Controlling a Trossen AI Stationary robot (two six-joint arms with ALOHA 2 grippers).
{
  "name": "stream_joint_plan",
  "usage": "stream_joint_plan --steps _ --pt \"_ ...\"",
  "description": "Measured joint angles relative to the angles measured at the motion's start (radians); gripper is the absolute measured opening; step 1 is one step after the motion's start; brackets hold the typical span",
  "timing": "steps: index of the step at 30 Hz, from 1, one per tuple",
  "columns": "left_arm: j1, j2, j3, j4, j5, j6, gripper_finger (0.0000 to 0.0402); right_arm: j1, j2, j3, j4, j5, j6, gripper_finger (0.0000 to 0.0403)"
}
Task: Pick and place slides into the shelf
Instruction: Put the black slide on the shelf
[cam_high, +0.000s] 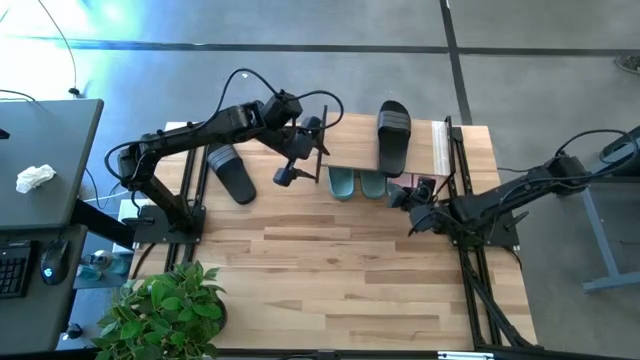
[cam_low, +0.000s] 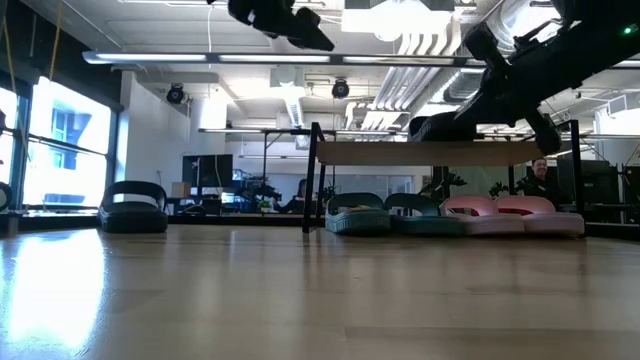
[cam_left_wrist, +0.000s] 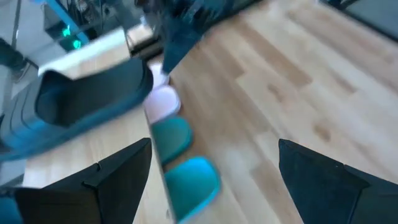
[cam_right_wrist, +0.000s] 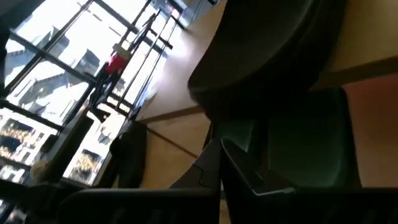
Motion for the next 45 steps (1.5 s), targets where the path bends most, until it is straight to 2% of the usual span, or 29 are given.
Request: stream_joint_plan --steps 5,10,14,18,20,22,24,28,33,38,45 --pt "0.000 0.000 0.000 -0.072 -0.159 0.040 0.0331 0.041 0.000 0.000 0.079 -0.128 -0.086 0.0000" --pt "0.001 0.000 0.000 -0.224 -0.265 0.027 0.0331 0.074 0.000 0.000 0.283 -0.247 -0.293 0.0000" --pt "0.001 0.000 0.000 -0.382 -0.338 -0.006 0.0331 0.093 0.000 0.000 0.459 -0.271 -0.470 0.0000" --pt "0.002 0.000 -0.027 -0.462 -0.355 -0.085 0.0331 0.097 -0.001 0.000 0.559 -0.271 -0.595 0.0000" --pt "0.002 0.000 -0.055 -0.488 -0.391 -0.128 0.0330 0.094 -0.001 0.000 0.571 -0.271 -0.630 0.0000" --pt "0.002 0.000 -0.090 -0.499 -0.480 -0.173 0.0330 0.091 -0.001 0.000 0.569 -0.276 -0.636 0.0000" --pt "0.013 0.000 -0.137 -0.506 -0.544 -0.220 0.0330 0.082 -0.001 0.000 0.569 -0.322 -0.636 0.0000" --pt "0.078 0.000 -0.229 -0.489 -0.560 -0.325 0.0330 0.061 -0.001 0.000 0.569 -0.429 -0.636 0.0000" --pt "0.152 0.000 -0.315 -0.475 -0.786 -0.430 0.0330 0.039 -0.001 0.000 0.568 -0.490 -0.680 0.0000" --pt "0.171 0.001 -0.355 -0.483 -0.841 -0.496 0.0330 0.017 -0.001 0.000 0.562 -0.561 -0.722 0.0000" --pt "0.162 0.001 -0.370 -0.529 -1.031 -0.596 0.0330 -0.013 -0.001 0.000 0.505 -0.651 -0.722 0.0000"
